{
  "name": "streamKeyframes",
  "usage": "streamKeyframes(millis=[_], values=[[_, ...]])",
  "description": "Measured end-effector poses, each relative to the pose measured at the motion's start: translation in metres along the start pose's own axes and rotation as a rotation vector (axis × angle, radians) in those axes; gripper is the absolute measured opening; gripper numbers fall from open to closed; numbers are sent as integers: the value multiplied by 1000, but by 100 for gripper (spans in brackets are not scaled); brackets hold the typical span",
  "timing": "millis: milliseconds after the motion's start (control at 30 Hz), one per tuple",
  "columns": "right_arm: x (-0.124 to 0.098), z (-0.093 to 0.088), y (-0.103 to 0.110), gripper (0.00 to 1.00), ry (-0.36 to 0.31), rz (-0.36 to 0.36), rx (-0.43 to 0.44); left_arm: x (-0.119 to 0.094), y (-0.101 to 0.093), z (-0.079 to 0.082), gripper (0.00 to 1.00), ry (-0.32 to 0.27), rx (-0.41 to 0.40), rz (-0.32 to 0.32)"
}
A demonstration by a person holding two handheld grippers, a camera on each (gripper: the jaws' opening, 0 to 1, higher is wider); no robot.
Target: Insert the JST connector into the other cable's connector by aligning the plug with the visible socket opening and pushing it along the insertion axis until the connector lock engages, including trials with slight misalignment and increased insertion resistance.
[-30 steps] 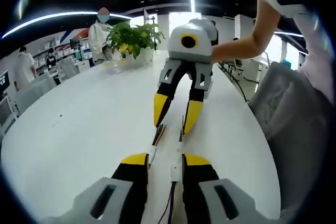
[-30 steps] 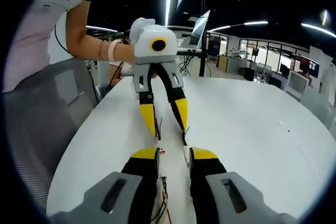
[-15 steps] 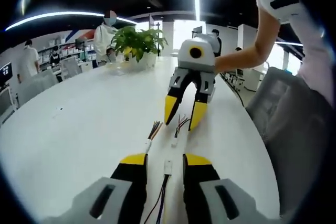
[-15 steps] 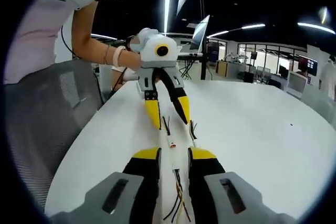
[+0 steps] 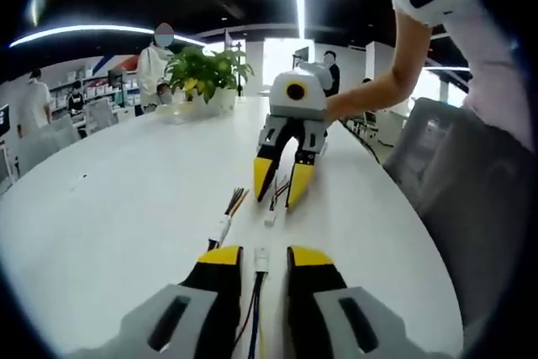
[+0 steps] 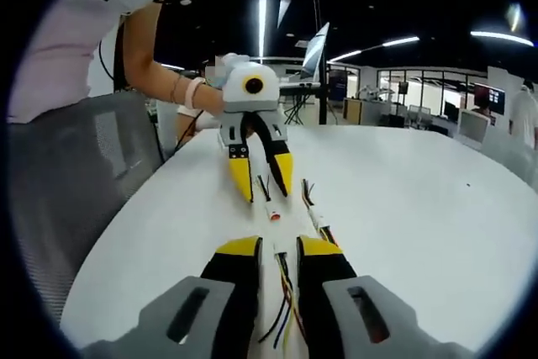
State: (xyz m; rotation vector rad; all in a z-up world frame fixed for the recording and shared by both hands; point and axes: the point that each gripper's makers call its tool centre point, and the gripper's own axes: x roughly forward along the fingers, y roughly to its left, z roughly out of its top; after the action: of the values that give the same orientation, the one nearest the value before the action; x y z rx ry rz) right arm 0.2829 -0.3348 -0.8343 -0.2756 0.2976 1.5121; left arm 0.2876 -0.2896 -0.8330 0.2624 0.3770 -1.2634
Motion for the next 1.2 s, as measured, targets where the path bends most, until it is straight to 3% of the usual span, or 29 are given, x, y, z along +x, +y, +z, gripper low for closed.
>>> streamKeyframes(millis=[400,1200], values=[[3,-5,0,10,-18,-2,25,4,4,0,11,-50,-42,1],[5,-12,1,7,-4,5,24,14,0,-7,3,-38,9,-7]])
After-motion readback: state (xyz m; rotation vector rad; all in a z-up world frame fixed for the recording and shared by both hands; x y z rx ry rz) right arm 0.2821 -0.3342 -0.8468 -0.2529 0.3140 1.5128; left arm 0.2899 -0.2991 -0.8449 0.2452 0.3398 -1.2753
